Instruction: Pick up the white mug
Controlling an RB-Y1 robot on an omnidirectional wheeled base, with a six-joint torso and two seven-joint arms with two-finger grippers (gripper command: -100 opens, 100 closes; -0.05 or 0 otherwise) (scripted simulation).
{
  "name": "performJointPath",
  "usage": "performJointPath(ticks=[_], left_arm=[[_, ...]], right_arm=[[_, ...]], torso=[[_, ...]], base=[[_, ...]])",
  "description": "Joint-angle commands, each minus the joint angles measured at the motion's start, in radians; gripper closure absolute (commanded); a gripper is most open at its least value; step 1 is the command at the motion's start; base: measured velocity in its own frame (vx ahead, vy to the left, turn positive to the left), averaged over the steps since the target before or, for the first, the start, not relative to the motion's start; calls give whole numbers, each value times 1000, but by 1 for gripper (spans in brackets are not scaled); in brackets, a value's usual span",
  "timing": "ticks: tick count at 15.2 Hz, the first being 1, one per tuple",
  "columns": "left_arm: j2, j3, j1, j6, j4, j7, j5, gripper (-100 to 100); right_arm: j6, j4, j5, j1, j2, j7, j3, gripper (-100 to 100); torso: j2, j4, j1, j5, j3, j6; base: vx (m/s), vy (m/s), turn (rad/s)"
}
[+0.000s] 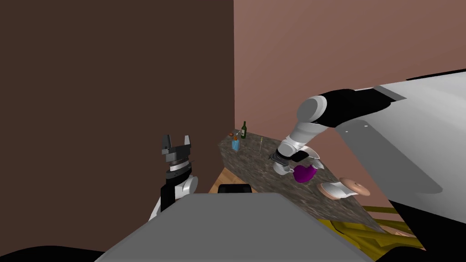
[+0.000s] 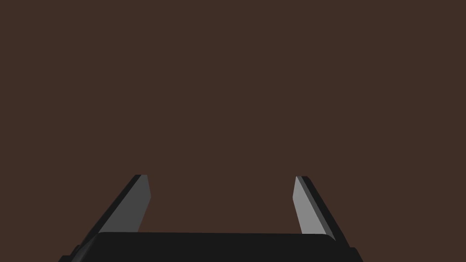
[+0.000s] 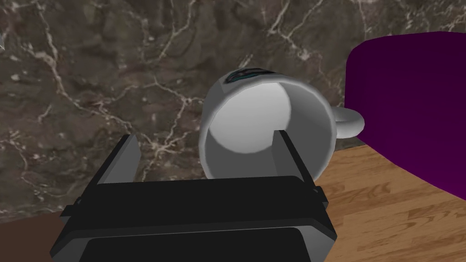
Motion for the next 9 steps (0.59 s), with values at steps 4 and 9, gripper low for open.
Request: performJointPath(ticks=[4, 9], left_arm=[[0, 0, 0, 0, 0, 0, 0, 0], [0, 0, 0, 0, 0, 0, 0, 0]], right_arm=[[52, 29, -5, 71, -19, -6, -1, -100], [44, 22, -4, 58, -16, -5, -1, 100]], torso=[[-1, 0, 0, 0, 0, 0], [1, 0, 0, 0, 0, 0]], base=[[18, 1, 3], [2, 0, 0]])
